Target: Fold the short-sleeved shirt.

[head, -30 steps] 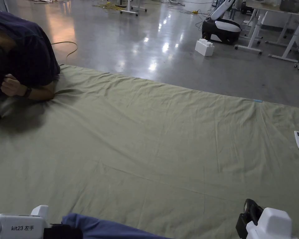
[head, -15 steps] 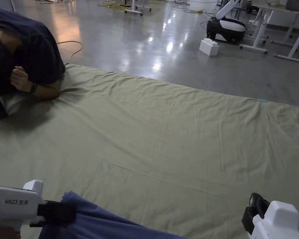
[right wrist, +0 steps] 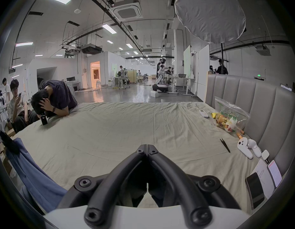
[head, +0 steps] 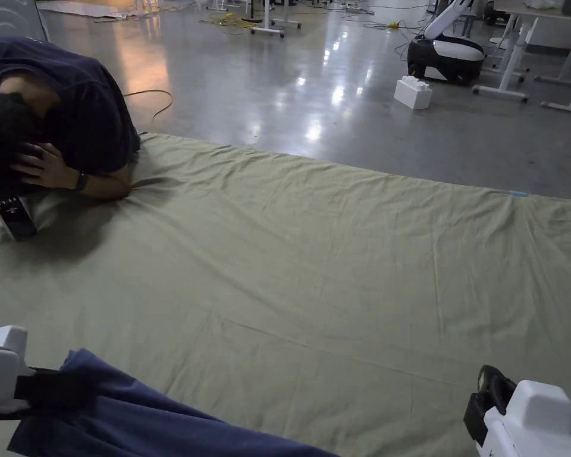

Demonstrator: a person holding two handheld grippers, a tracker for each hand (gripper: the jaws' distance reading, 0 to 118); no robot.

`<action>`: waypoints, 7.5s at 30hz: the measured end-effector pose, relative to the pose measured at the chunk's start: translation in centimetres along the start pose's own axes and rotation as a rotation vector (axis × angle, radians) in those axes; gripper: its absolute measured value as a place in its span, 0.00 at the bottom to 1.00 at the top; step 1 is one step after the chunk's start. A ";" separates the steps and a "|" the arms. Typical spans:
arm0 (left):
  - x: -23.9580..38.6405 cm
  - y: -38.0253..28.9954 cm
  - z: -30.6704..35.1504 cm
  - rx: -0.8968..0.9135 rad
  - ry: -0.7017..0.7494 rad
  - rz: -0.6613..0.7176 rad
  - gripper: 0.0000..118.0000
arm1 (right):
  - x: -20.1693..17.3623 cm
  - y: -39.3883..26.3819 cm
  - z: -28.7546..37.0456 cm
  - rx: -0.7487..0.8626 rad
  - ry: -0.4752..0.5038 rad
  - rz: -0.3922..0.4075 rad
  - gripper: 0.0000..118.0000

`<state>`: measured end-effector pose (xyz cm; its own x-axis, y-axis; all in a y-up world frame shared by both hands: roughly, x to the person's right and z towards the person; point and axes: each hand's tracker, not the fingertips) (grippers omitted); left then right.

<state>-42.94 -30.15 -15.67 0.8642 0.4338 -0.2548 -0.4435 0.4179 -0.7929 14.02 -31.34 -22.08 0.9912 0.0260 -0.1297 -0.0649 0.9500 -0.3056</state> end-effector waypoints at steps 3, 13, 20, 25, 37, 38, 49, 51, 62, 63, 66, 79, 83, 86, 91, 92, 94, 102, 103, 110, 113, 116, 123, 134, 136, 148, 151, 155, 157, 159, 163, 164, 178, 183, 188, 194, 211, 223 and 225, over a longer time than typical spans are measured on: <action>-1.5 0.6 0.1 0.002 0.030 0.010 0.06 | -0.2 -0.2 0.0 -0.006 0.005 -0.003 0.00; 5.3 -0.6 -0.3 -0.031 -0.051 -0.109 0.06 | -0.1 -1.2 0.0 -0.028 0.017 -0.007 0.00; 11.9 -1.6 -1.6 -0.067 -0.170 -0.205 0.06 | 0.5 -1.5 0.2 -0.035 0.005 -0.014 0.00; 16.6 -3.6 -4.3 -0.121 -0.201 -0.225 0.06 | 0.9 -1.7 0.5 -0.040 -0.005 -0.021 0.00; 23.9 -9.9 -15.3 -0.271 -0.209 -0.203 0.06 | 1.8 -2.5 1.4 -0.062 -0.035 -0.037 0.00; 24.4 -10.5 -16.2 -0.270 -0.176 -0.224 0.06 | 1.9 -2.5 1.5 -0.062 -0.036 -0.038 0.00; 25.0 -12.7 -19.7 -0.276 -0.101 -0.223 0.16 | 2.0 -3.1 1.9 -0.086 -0.045 -0.041 0.00; 24.8 -12.8 -19.4 -0.271 -0.127 -0.226 0.30 | 2.0 -3.2 2.0 -0.088 -0.044 -0.040 0.00; 22.0 -11.7 -13.7 -0.125 -0.216 -0.261 0.54 | 2.8 -3.6 2.1 -0.099 -0.046 -0.050 0.00; 22.0 -12.0 -13.5 -0.124 -0.207 -0.261 0.54 | 2.8 -3.7 2.0 -0.100 -0.047 -0.050 0.00; 21.9 -13.2 -13.7 -0.136 -0.209 -0.256 0.40 | 2.7 -3.7 2.1 -0.104 -0.046 -0.055 0.00; 25.9 -19.4 -18.1 -0.254 -0.204 -0.387 0.17 | 2.8 -4.3 2.2 -0.114 -0.049 -0.059 0.00; 25.6 -18.8 -17.3 -0.248 -0.219 -0.406 0.18 | 2.8 -4.2 2.4 -0.113 -0.048 -0.060 0.00; 24.5 -17.0 -15.6 -0.223 -0.264 -0.359 0.30 | 2.9 -3.9 2.7 -0.108 -0.050 -0.057 0.00; 19.7 -13.2 -11.5 -0.080 -0.267 -0.302 0.70 | 3.6 -3.2 3.2 -0.090 -0.058 -0.053 0.00; 18.3 -12.3 -11.0 -0.060 -0.240 -0.286 0.70 | 3.7 -3.0 3.2 -0.087 -0.061 -0.052 0.00; 15.8 -10.8 -10.7 -0.040 -0.173 -0.249 0.71 | 3.9 -2.8 3.3 -0.081 -0.066 -0.050 0.00; 8.7 -9.5 -11.0 -0.152 -0.256 -0.104 0.81 | 3.7 -3.0 3.1 -0.087 -0.065 -0.048 0.00; 7.1 -9.3 -11.8 -0.170 -0.291 -0.067 0.82 | 3.6 -3.1 3.0 -0.089 -0.064 -0.045 0.00; 4.9 -10.3 -14.9 -0.157 -0.546 0.082 0.83 | 3.2 -3.6 2.9 -0.103 -0.059 -0.040 0.00; 5.8 -10.9 -16.0 -0.191 -0.583 0.078 0.82 | 3.1 -3.6 2.9 -0.109 -0.062 -0.039 0.00; 7.3 -10.7 -16.8 -0.198 -0.562 0.024 0.60 | 3.0 -3.5 3.0 -0.113 -0.064 -0.038 0.00; 6.3 -9.9 -18.2 -0.216 -0.469 0.033 0.11 | 3.3 -3.5 3.0 -0.117 -0.072 -0.036 0.00; 4.3 -7.6 -13.5 -0.114 -0.471 0.027 0.10 | 3.6 -3.4 2.9 -0.120 -0.076 -0.032 0.00; 3.7 -6.9 -11.9 -0.108 -0.463 -0.028 0.10 | 3.5 -3.5 2.9 -0.120 -0.073 -0.030 0.00; 10.6 -5.0 -4.5 -0.072 -0.145 -0.249 0.10 | 2.5 -3.8 2.2 -0.121 -0.042 -0.030 0.00; 14.0 -5.9 -3.8 -0.065 -0.131 -0.297 0.10 | 2.2 -3.5 2.5 -0.120 -0.036 -0.035 0.00; 17.8 -6.7 -4.2 -0.084 -0.127 -0.328 0.10 | 2.2 -3.6 2.5 -0.118 -0.029 -0.038 0.00; 20.1 -7.5 -4.7 -0.086 -0.115 -0.321 0.10 | 2.3 -3.8 2.4 -0.118 -0.031 -0.040 0.00; 22.6 -8.7 -5.2 -0.099 -0.120 -0.333 0.10 | 2.5 -4.2 2.3 -0.121 -0.031 -0.044 0.00; 26.1 -10.5 -7.6 -0.130 -0.127 -0.342 0.10 | 2.9 -4.8 2.5 -0.127 -0.036 -0.056 0.00; 26.8 -10.9 -8.2 -0.141 -0.131 -0.346 0.10 | 3.0 -4.8 2.5 -0.129 -0.037 -0.058 0.00; 34.2 -16.3 -15.2 -0.217 -0.182 -0.319 0.10 | 4.6 -5.4 3.5 -0.137 -0.070 -0.074 0.00; 34.5 -17.0 -16.5 -0.221 -0.161 -0.312 0.19 | 4.8 -5.5 3.7 -0.140 -0.077 -0.077 0.00; 33.9 -16.4 -15.7 -0.235 -0.226 -0.285 0.59 | 4.7 -5.4 4.0 -0.141 -0.076 -0.082 0.00; 32.1 -15.0 -10.9 -0.200 -0.354 -0.305 0.59 | 5.3 -5.3 4.3 -0.137 -0.082 -0.087 0.00; 33.1 -20.7 -20.5 -0.270 -0.266 -0.266 0.07 | 6.0 -5.7 4.6 -0.143 -0.097 -0.111 0.00; 31.0 -18.0 -16.0 -0.087 -0.361 -0.406 0.05 | 5.6 -4.4 5.2 -0.108 -0.097 -0.094 0.00; 30.2 -16.0 -13.9 0.004 -0.372 -0.401 0.05 | 5.3 -3.8 5.2 -0.083 -0.098 -0.082 0.00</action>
<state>-6.46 -34.89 -18.37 0.8239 0.4924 0.2806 -0.0981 0.6115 -0.7851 20.09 -33.21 -16.71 0.9998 -0.0162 -0.0096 0.0112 0.9212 -0.3890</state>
